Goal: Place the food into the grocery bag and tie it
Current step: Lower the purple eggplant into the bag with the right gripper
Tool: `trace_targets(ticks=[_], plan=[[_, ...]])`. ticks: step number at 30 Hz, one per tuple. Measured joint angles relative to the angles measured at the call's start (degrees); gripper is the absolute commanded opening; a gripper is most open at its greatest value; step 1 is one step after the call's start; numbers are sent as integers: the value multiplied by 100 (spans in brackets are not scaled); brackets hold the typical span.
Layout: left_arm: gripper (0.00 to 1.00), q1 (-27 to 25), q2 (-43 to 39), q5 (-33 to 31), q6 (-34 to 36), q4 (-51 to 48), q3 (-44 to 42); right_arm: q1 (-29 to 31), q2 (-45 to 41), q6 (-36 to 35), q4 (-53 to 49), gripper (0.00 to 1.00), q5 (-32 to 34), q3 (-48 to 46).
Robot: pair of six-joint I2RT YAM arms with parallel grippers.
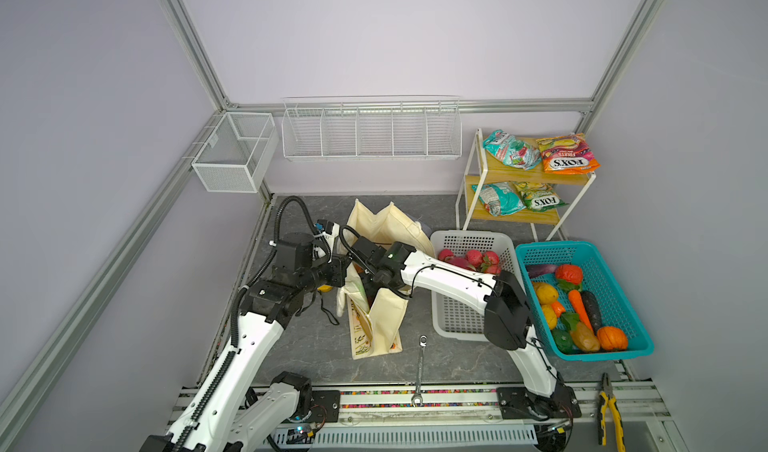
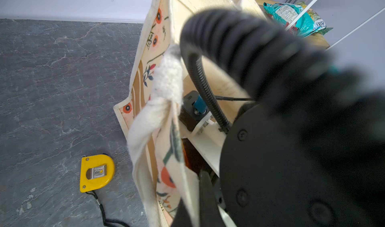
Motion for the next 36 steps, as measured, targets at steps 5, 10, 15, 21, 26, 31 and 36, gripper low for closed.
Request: trace_targets(ticks=[5, 10, 15, 21, 26, 31, 36], plan=[[0, 0, 0, -2, 0, 7, 0, 0, 0, -2, -68, 88, 81, 131], [0, 0, -4, -2, 0, 31, 0, 0, -2, -11, -181, 88, 227, 315], [0, 0, -7, 0, 0, 31, 0, 0, -26, -63, -291, 88, 409, 376], [0, 0, -9, 4, 2, 42, 0, 0, -317, -229, -601, 88, 866, 643], [0, 0, -4, -2, 2, 39, 0, 7, -890, -382, -667, 88, 1198, 824], [0, 0, 35, -2, 2, 46, 0, 39, -1770, -496, -608, 88, 1668, 739], [0, 0, 57, -2, 2, 66, 0, 42, -3036, -553, -216, 88, 2354, -249]])
